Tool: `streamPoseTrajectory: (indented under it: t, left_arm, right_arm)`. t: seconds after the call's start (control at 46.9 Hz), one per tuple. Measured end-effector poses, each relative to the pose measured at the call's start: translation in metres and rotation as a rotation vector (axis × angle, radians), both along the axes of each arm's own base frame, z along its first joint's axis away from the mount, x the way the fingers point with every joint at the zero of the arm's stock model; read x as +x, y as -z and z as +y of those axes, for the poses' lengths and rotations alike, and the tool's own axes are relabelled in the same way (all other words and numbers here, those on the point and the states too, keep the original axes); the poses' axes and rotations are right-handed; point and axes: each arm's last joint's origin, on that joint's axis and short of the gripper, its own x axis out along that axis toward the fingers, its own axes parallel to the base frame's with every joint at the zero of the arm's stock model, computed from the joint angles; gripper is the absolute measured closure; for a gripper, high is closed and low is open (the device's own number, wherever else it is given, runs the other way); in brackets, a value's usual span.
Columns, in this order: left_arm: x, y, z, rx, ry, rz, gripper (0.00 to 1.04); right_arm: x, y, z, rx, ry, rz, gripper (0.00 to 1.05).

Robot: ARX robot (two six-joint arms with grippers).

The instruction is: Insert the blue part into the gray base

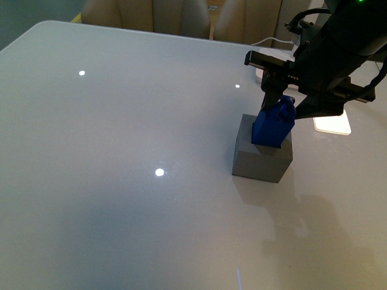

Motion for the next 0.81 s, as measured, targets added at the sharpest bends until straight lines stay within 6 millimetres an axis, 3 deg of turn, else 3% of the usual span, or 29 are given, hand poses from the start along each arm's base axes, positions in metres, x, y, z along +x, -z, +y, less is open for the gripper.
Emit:
streamPoseTrajectory:
  t: [0.149,0.491,0.661,0.81]
  left_arm:
    - [0.0,0.0,0.0,0.0,0.0,0.0,0.07]
    - [0.0,0.0,0.0,0.0,0.0,0.0,0.07]
    - [0.0,0.0,0.0,0.0,0.0,0.0,0.07]
    - [0.0,0.0,0.0,0.0,0.0,0.0,0.07]
  right_arm:
    - [0.001,0.003,0.0,-0.007,0.0,0.005,0.6]
    - [0.002,0.005,0.003,0.004,-0.004,-0.007,0.09]
    - [-0.006,-0.004,0.0,0.021,0.0,-0.053,0.09]
    - [-0.022,-0.03,-0.007,-0.029,0.016,-0.198,0.09]
